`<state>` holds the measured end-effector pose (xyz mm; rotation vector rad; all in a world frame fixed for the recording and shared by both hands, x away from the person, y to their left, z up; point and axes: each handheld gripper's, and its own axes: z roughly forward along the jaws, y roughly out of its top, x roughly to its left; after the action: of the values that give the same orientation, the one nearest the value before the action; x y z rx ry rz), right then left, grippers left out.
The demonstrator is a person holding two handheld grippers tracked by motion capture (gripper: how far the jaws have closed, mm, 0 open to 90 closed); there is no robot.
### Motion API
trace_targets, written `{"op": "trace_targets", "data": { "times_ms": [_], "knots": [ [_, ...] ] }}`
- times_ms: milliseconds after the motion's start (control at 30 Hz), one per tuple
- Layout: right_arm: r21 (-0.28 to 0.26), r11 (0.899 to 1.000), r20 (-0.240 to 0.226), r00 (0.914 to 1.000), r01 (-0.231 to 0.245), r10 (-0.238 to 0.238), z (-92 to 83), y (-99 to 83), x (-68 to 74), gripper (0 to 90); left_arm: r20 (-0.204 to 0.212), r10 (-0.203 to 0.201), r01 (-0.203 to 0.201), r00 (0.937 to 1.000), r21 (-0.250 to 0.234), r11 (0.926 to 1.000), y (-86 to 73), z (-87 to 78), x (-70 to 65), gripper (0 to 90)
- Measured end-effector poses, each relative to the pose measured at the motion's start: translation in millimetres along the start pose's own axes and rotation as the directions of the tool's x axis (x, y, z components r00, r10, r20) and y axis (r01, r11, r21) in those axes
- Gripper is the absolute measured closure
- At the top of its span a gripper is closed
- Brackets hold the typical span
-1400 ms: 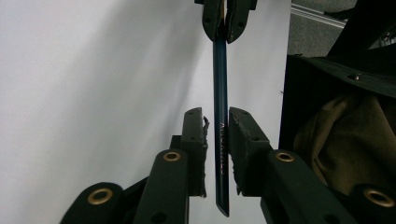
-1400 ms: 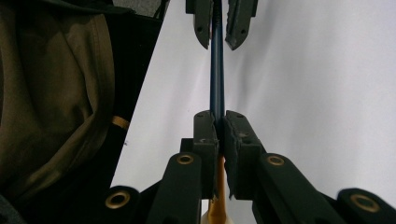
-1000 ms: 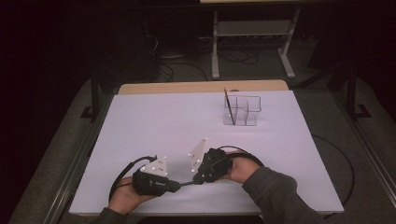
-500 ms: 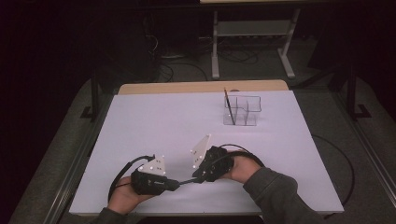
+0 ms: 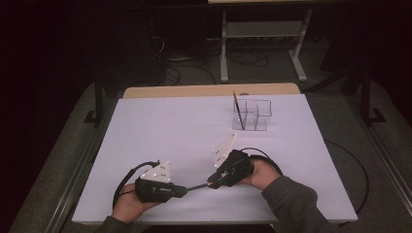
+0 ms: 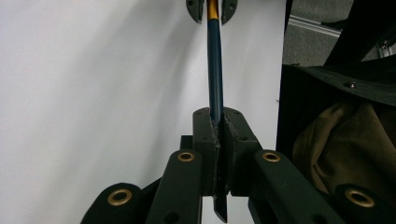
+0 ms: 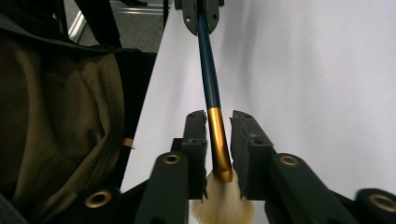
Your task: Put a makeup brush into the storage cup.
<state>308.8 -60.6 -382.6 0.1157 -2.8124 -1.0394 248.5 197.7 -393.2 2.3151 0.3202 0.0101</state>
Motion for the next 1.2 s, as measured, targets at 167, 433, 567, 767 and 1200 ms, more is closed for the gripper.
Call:
{"op": "trace_targets", "data": {
  "times_ms": [167, 433, 567, 767, 1200],
  "knots": [
    [0.002, 1.0, -0.026, 0.9996, 0.012, -0.012, -1.5, 0.8, 0.9, 81.5, 0.006, 0.002, -0.002, 1.0, -0.001, 1.0, 0.0, 0.5, -0.8, 84.6],
    [0.012, 0.999, -0.065, 0.9974, 0.032, -0.031, -3.2, 3.2, 1.9, 83.0, 0.028, 0.013, -0.012, 0.9995, -0.006, 0.9999, 1.4, 0.2, -2.1, 84.3],
    [0.04, 0.998, -0.066, 0.9969, 0.046, -0.043, -4.8, 7.6, 2.8, 83.1, 0.03, 0.009, -0.009, 0.9995, -0.005, 0.9999, 1.5, 0.8, -2.4, 82.6],
    [0.096, 0.993, -0.054, 0.9969, 0.063, -0.058, -5.6, 16.7, 6.3, 83.1, 0.022, 0.007, -0.007, 0.9997, 0.002, 1.0, 3.0, 0.5, -3.0, 76.3],
    [0.152, 0.981, -0.041, 0.9926, 0.119, -0.114, -6.1, 31.2, 9.7, 83.1, 0.033, 0.019, -0.02, 0.9993, 0.032, 0.9993, 4.1, 3.3, -6.2, 84.2]
  ]
}}
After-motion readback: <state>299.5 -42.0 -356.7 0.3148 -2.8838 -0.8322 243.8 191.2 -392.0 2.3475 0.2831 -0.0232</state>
